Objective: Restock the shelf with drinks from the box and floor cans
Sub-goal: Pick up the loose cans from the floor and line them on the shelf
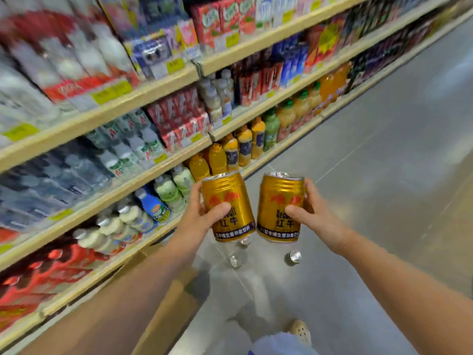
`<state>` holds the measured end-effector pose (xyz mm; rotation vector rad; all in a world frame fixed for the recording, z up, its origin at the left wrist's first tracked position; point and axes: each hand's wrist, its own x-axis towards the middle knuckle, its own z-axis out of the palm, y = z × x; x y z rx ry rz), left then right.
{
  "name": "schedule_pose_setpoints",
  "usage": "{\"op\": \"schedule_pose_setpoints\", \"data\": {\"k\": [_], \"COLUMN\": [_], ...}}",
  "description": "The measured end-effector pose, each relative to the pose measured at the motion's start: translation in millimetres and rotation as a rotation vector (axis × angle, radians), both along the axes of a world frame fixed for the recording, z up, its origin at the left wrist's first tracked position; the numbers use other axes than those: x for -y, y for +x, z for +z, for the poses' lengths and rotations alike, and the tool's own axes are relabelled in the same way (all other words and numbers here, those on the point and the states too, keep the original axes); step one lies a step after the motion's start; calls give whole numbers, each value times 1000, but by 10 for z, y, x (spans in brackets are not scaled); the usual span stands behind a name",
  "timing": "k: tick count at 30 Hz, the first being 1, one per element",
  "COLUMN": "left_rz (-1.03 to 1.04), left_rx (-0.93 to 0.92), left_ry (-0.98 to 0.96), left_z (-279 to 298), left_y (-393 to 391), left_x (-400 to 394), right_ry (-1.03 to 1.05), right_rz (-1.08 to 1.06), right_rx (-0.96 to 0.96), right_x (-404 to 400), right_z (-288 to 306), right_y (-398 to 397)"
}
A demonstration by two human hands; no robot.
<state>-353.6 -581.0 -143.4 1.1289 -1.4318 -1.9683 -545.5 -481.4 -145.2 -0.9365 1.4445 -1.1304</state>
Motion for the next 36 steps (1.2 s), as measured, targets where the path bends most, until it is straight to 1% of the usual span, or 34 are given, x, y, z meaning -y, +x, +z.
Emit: {"op": "schedule_pose_setpoints", "data": {"k": [3,8,11,15,19,22,30,36], "left_rz": [-6,7,52,122,214,235,483,695], "left_rx": [-56,-48,-74,-114,-105,-72,-49,-31], "left_ry": [-95,-245,-341,-451,-548,-637,-757,-798], "left_z": [422,937,1182,1586,1906,2105,2666,2857], "left_y": [217,539,662,796,876,867,652,575], "left_x": [47,78,170,310,496,635,1092,1387], "right_ry": [-113,-246,-318,-421,-491,-512,-684,-735], "right_rz": [46,101,159,241,345,379,463,506], "right_rx": [21,-22,-88,-251,-274,-307,-275,-223], "right_x": [142,391,546,825,1107,1370,2197,2709], "right_z": [360,906,1196,1513,1823,1999,2619,2913], "right_y": [187,407,491,561,598,590,361,207]}}
